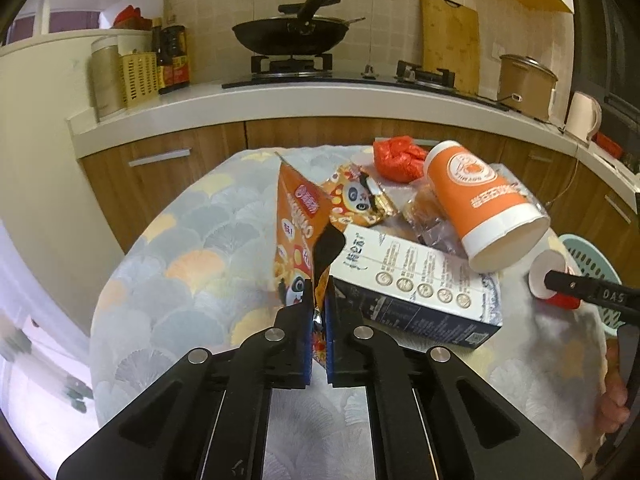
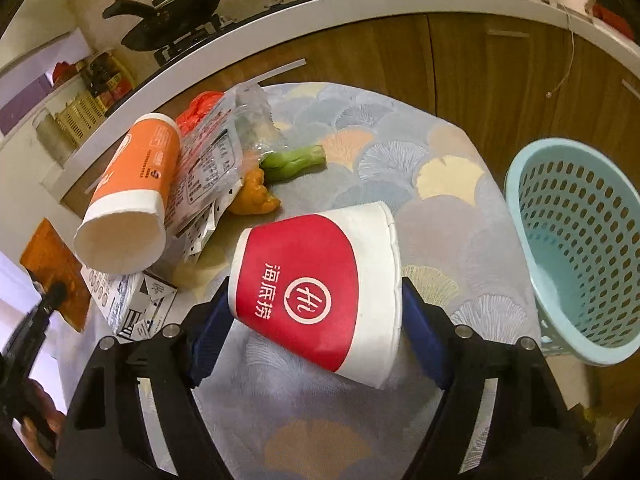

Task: Collect trash
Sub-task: 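Carry both items over the blue basket and open both tools to drop them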

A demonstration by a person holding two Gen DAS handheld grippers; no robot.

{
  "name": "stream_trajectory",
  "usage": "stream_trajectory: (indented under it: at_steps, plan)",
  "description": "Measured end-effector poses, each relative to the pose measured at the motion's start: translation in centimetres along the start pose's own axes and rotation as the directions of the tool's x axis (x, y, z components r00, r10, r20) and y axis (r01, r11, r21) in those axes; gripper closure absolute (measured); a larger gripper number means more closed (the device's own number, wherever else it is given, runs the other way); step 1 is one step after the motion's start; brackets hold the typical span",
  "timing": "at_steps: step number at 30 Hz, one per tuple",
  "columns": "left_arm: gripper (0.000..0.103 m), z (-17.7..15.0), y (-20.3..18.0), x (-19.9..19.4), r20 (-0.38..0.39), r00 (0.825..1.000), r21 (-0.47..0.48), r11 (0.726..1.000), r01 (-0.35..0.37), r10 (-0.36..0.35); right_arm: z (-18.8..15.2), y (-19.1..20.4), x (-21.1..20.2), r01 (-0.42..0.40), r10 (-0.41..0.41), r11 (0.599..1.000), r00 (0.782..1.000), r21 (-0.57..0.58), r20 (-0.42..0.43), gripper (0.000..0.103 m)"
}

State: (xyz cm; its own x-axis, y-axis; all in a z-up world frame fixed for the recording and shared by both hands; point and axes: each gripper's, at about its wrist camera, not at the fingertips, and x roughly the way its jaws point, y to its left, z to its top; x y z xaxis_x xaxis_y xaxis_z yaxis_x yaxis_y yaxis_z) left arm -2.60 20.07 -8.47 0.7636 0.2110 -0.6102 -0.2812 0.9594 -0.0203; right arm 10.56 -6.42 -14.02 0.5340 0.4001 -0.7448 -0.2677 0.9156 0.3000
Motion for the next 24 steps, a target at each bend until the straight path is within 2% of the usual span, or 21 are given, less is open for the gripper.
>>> stream_trajectory:
  at_steps: [8, 14, 20, 24]
  plan:
    - [0.101, 1.2, -1.3, -2.6, 0.078, 0.995, 0.007, 0.998, 0.065, -0.065, 0.3, -0.4, -3.6, 0.006, -0.004, 1.0, 0.994, -0.017, 0.108, 0.029]
    - [0.101, 3.1, -5.3, -5.0, 0.135, 0.984, 0.084, 0.991, 0.105, -0.116, 1.0, -2.3, -7.2, 0.031, -0.031, 1.0, 0.981, -0.001, 0.192, 0.029]
    - [0.101, 4.9, -11.6, -6.3, 0.158, 0.957, 0.164, 0.962, 0.216, -0.242, 1.4, -5.7, -11.2, 0.112, -0.112, 0.994, 0.953, 0.017, 0.281, 0.029]
    - [0.101, 5.7, -17.4, -6.5, 0.146, 0.93, 0.237, 0.924, 0.299, -0.338, 1.5, -9.4, -12.8, 0.156, -0.171, 0.985, 0.937, 0.072, 0.305, 0.029]
